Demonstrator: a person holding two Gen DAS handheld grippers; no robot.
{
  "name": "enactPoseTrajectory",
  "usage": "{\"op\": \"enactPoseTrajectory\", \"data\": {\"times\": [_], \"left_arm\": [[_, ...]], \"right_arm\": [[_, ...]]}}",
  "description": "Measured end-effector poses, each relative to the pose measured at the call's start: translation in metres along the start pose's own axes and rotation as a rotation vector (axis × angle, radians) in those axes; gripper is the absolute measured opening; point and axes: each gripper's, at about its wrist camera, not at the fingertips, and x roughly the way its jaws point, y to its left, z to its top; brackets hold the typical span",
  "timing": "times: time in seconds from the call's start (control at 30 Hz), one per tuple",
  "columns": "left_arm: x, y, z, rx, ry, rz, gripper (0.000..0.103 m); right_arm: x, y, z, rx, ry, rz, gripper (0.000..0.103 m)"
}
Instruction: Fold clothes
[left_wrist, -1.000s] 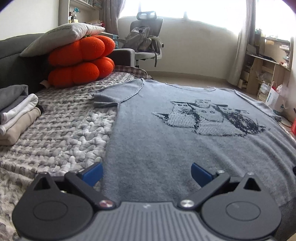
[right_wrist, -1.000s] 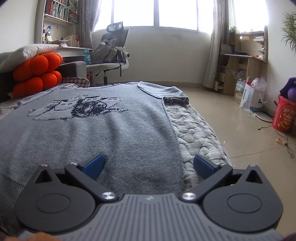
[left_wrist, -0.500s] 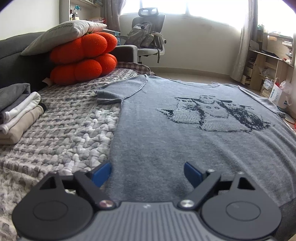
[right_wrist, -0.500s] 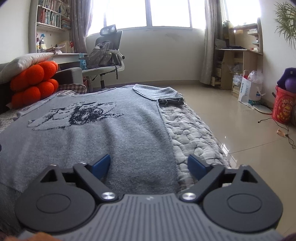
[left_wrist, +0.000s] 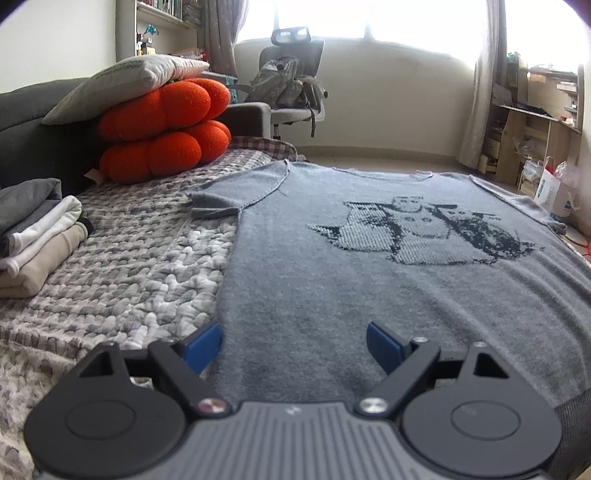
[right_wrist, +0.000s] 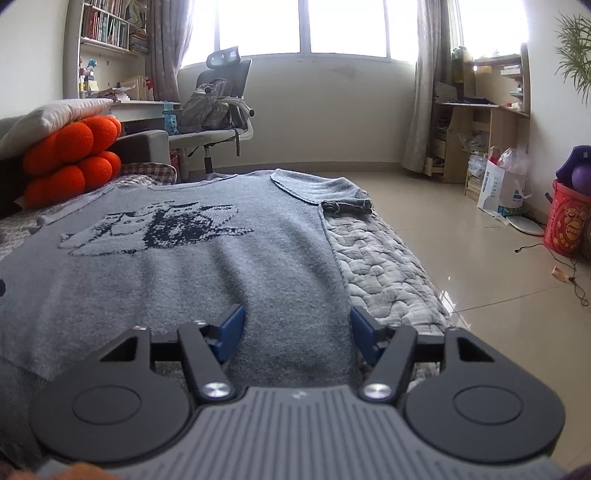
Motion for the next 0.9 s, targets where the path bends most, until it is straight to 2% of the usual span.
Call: {"op": "enactPoseTrajectory", "data": {"times": [0.13, 0.33, 0.5, 0.6, 0.7, 0.73, 0.77, 0.8, 0.9], "left_arm": [[-0.015, 0.006, -0.003, 0.021, -0.023, 0.007, 0.087], [-0.032, 0.028, -0.004, -0.034, 0.009, -0.024, 0.088], [-0.047, 0.037, -0.011, -0.017, 0.010, -0.017, 0.087], [-0.055, 0.042, -0.018, -0.019, 0.022, -0.034, 0.086], [-0.059, 0.046, -0.022, -0.027, 0.037, -0.047, 0.080], [-0.060, 0.047, -0.023, -0.032, 0.042, -0.054, 0.077], [-0.062, 0.048, -0.024, -0.038, 0.047, -0.062, 0.074], [-0.063, 0.048, -0.025, -0.043, 0.052, -0.073, 0.072], [-0.067, 0.046, -0.026, -0.045, 0.054, -0.121, 0.067]], "right_arm": [[-0.007, -0.010, 0.002, 0.031, 0.003, 0.022, 0.061], [-0.015, -0.029, 0.005, 0.105, 0.010, 0.053, 0.061], [-0.020, -0.039, 0.004, 0.131, 0.016, 0.048, 0.060], [-0.024, -0.048, 0.002, 0.160, 0.026, 0.061, 0.050], [-0.027, -0.051, 0.000, 0.163, 0.037, 0.076, 0.041], [-0.028, -0.051, -0.001, 0.167, 0.038, 0.081, 0.035], [-0.029, -0.051, -0.002, 0.172, 0.039, 0.087, 0.023], [-0.029, -0.052, -0.002, 0.182, 0.045, 0.097, 0.019], [-0.030, -0.052, -0.005, 0.197, 0.056, 0.104, 0.018]]}}
